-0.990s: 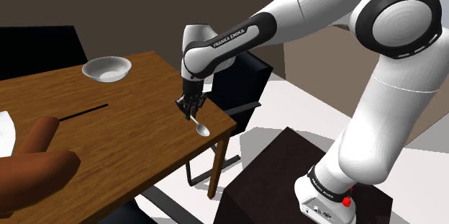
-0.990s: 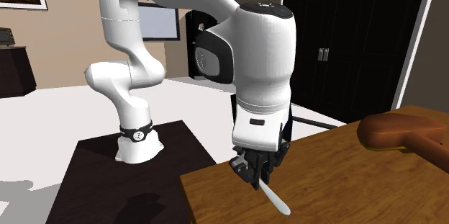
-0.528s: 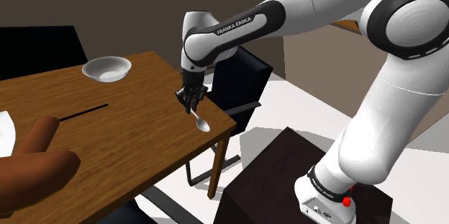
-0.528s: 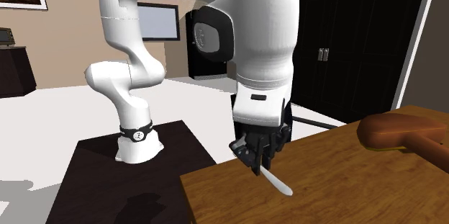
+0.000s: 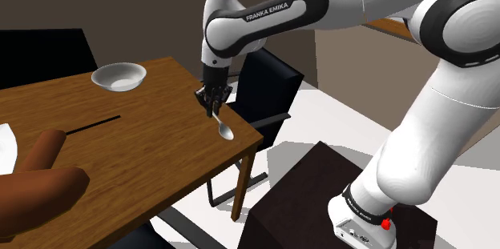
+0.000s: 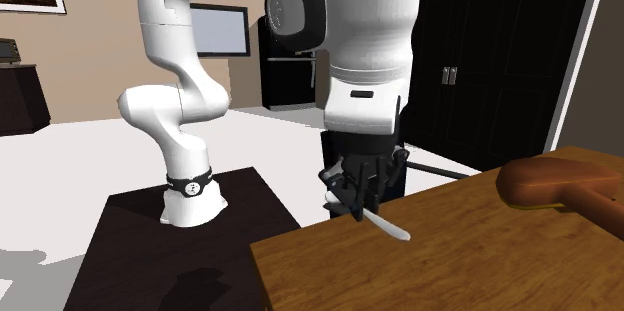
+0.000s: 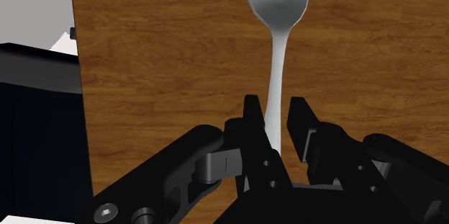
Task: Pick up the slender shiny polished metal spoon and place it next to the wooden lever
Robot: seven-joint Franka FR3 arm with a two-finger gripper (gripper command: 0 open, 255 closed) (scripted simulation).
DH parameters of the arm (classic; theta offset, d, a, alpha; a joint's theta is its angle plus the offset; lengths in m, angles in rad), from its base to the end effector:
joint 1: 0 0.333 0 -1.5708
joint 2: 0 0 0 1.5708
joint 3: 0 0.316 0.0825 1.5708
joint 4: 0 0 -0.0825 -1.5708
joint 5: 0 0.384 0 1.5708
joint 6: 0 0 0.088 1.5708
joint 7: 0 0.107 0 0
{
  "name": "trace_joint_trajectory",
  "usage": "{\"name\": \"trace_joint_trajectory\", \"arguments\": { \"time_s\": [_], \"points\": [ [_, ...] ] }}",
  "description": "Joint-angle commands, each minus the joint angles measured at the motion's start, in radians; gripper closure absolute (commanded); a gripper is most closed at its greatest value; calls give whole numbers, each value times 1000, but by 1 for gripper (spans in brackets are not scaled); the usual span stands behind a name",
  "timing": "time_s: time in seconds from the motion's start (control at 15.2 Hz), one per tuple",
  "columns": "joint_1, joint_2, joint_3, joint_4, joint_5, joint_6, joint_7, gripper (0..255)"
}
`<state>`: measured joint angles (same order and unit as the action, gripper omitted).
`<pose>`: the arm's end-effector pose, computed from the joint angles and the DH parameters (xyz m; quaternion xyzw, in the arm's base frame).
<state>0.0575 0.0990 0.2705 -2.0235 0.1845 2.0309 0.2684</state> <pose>0.5292 0.1886 0.3968 -0.9945 0.0149 0.0699 0.0767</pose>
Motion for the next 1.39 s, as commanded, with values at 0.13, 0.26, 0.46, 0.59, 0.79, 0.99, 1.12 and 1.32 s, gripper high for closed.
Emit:
{"name": "trace_joint_trajectory", "arguments": {
  "time_s": [0.13,0.26,0.46,0.59,0.79,0.99,1.12,1.32],
  "points": [
    [-1,-23,0,29,2,-52,7,255],
    [-2,-32,0,46,3,-78,10,255],
    [-3,-45,-1,73,3,-116,14,255],
    [-4,-51,-2,92,4,-141,17,255],
    [-5,-58,-2,113,4,-169,21,255],
    [33,-16,31,161,-5,-163,94,255],
    [60,16,51,198,-14,-160,144,255],
    [102,72,79,265,-33,-160,219,255]
  ]
}}
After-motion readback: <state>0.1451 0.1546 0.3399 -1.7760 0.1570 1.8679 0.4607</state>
